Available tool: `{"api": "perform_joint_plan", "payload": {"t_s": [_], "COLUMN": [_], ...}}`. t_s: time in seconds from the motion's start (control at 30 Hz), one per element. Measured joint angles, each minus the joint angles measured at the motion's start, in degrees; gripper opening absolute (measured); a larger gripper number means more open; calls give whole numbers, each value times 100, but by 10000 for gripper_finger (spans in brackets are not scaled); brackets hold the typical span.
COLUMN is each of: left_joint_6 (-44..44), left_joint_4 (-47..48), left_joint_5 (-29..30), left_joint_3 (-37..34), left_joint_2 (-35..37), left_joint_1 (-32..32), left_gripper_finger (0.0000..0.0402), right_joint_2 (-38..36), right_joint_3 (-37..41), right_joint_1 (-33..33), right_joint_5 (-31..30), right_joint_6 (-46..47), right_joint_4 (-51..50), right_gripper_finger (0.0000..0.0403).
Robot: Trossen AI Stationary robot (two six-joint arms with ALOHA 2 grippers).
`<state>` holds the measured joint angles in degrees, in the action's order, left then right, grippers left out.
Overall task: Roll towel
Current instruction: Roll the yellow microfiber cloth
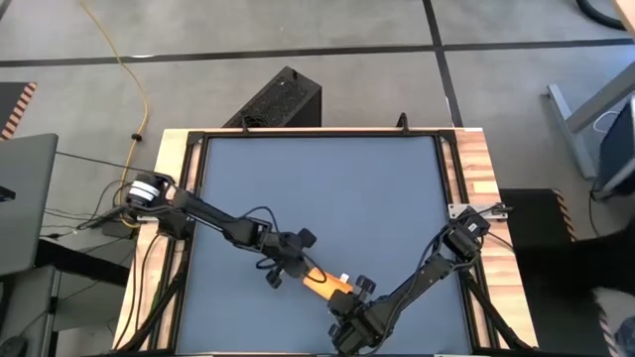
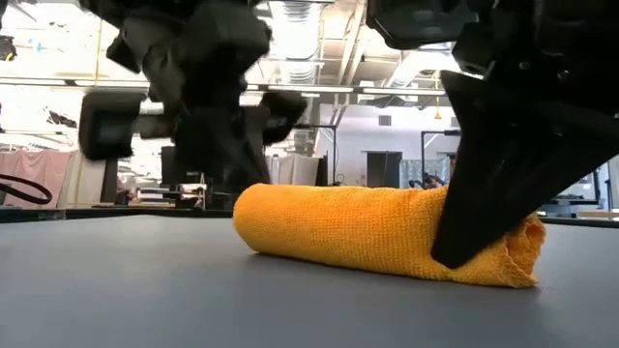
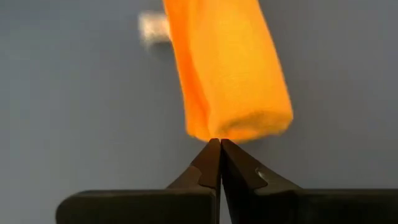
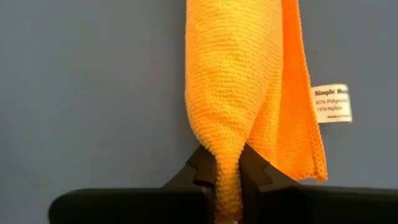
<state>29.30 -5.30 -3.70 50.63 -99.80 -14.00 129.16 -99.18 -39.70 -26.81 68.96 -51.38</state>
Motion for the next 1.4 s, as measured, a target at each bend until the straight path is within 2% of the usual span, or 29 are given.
{"api": "perform_joint_plan", "payload": {"t_s": [0.23, 0.43, 0.57, 0.67, 0.9, 1.0, 1.2, 1.27, 1.4], "left_joint_6": [-132, -345, -648, -794, -402, 118, 1612, 1995, 2096], "left_joint_4": [5, -1475, -2596, -3059, -3339, -3367, -3281, -3241, -3207], "left_joint_5": [-519, -570, -389, -318, -339, -426, -1106, -1031, -209], "left_joint_3": [-19, -875, -1602, -1821, -1602, -1309, -675, -528, -231], "left_joint_2": [370, 961, 1106, 1002, 473, 243, -377, -576, -818], "left_joint_1": [-68, -513, -803, -863, -839, -839, -844, -852, -855], "left_gripper_finger": [0, 0, 0, 0, 0, 0, 8, 23, 68], "right_joint_2": [-345, -478, -477, -514, -536, -575, -795, -891, -980], "right_joint_3": [14, 145, 627, 938, 1065, 1075, 1141, 1315, 1738], "right_joint_1": [6, -40, 16, 43, 8, -35, -35, -35, -67], "right_joint_5": [140, 263, 359, 320, 167, 95, 60, 53, -3], "right_joint_6": [136, 446, 522, 681, 1100, 1124, 1377, 1491, 1703], "right_joint_4": [187, 158, 1011, 1647, 1953, 1950, 1862, 1990, 2584], "right_gripper_finger": [41, 41, 41, 41, 41, 41, 41, 41, 41]}}
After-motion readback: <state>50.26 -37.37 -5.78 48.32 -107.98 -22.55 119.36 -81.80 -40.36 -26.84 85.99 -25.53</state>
